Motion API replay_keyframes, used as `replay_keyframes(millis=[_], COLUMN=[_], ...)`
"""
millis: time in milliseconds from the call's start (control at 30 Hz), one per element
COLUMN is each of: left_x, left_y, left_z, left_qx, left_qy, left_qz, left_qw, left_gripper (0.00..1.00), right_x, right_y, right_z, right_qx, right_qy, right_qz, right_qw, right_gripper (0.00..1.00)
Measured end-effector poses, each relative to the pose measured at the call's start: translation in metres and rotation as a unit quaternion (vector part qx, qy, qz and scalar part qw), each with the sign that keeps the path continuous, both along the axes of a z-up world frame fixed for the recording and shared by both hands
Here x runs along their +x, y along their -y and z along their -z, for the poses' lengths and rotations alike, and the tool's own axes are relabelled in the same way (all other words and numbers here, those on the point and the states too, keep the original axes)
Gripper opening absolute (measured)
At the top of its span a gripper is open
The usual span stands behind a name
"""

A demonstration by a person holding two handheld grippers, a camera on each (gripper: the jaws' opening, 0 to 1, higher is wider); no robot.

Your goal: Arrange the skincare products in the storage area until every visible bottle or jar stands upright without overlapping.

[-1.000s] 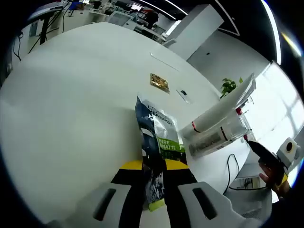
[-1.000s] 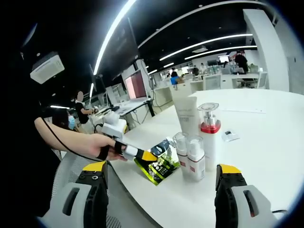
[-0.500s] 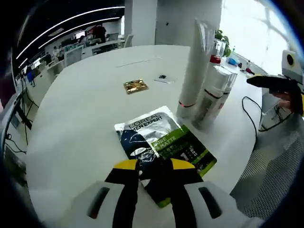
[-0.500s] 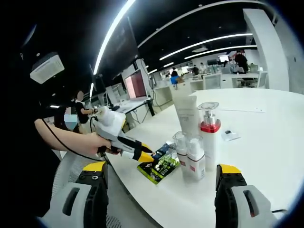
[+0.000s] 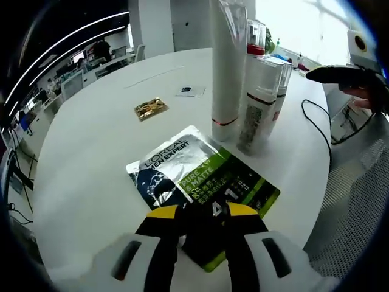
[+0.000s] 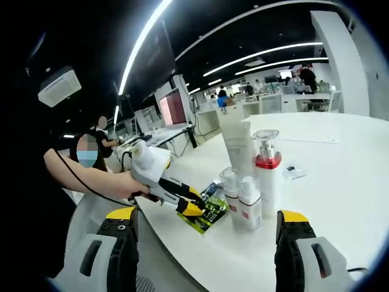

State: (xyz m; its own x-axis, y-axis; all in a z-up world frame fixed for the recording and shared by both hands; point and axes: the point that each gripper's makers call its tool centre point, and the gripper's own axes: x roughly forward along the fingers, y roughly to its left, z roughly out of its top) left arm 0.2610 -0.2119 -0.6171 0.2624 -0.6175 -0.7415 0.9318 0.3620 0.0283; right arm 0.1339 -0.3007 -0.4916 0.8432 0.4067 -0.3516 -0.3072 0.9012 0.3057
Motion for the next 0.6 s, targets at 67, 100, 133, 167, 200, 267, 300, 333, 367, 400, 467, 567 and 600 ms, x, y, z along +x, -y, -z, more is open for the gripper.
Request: replay_keyframes(millis=[67, 100, 133, 167, 200, 267, 300, 333, 367, 400, 467, 567, 600], left_x=[0.0004, 0.0005, 0.0008, 0.0009, 0.0001, 0.0012, 0.0020, 0.0015, 0.0015, 0.0038, 0.0030, 0.0025, 0.0041], left_y=[0.0014, 0.0016, 0.0018, 0.0019, 0.0025, 0.0020, 0.0017, 0.0024, 0.0025, 0.0021, 0.0018, 0.0041, 0.0027], left_z=[-0.0010, -0.0011, -0.0012, -0.0012, -0.0022, -0.0023, -0.0022, -0.0022, -0.0022, -0.0016, -0.0016, -0.0077, -0.0099], left_qx=[-0.002, -0.002, -0.003, -0.003, -0.003, -0.005, -0.005, -0.005, -0.005, -0.004, -0.005, -0.039, -0.041], left_qy=[0.002, 0.002, 0.003, 0.003, 0.004, 0.005, 0.004, 0.003, 0.002, 0.000, -0.007, -0.016, -0.018], left_qz=[0.003, 0.003, 0.005, 0.006, 0.009, 0.009, 0.009, 0.008, 0.006, 0.005, 0.003, 0.000, -0.004], left_qw=[1.0000, 1.0000, 1.0000, 1.0000, 0.9999, 0.9999, 0.9999, 0.9999, 1.0000, 1.0000, 1.0000, 0.9991, 0.9990], left_gripper=[0.30, 0.30, 0.30, 0.30, 0.30, 0.31, 0.32, 0.32, 0.32, 0.32, 0.33, 0.42, 0.43], right_x=[-0.0001, -0.0002, -0.0002, -0.0002, -0.0002, -0.0001, -0.0002, -0.0002, -0.0004, -0.0005, -0.0006, -0.0002, -0.0002], right_y=[-0.0001, -0.0001, -0.0001, 0.0001, 0.0001, -0.0002, -0.0007, -0.0011, -0.0011, -0.0011, -0.0013, -0.0009, -0.0008], right_z=[0.0003, 0.0006, 0.0008, 0.0007, 0.0007, 0.0009, 0.0009, 0.0010, 0.0014, 0.0017, 0.0022, 0.0036, 0.0038], right_qx=[-0.001, -0.001, -0.001, -0.001, -0.001, -0.002, -0.002, -0.002, -0.003, -0.003, -0.004, -0.005, -0.005], right_qy=[-0.001, -0.002, -0.002, -0.002, -0.002, -0.003, -0.004, -0.004, -0.005, -0.006, -0.007, -0.009, -0.008], right_qz=[0.000, 0.000, 0.000, 0.000, 0.000, 0.000, 0.000, -0.001, -0.001, -0.001, -0.001, 0.000, 0.000], right_qw=[1.0000, 1.0000, 1.0000, 1.0000, 1.0000, 1.0000, 1.0000, 1.0000, 1.0000, 1.0000, 1.0000, 0.9999, 1.0000], right_gripper=[0.99, 0.99, 0.99, 0.99, 0.99, 0.99, 0.99, 0.99, 0.99, 0.99, 0.99, 0.99, 0.99])
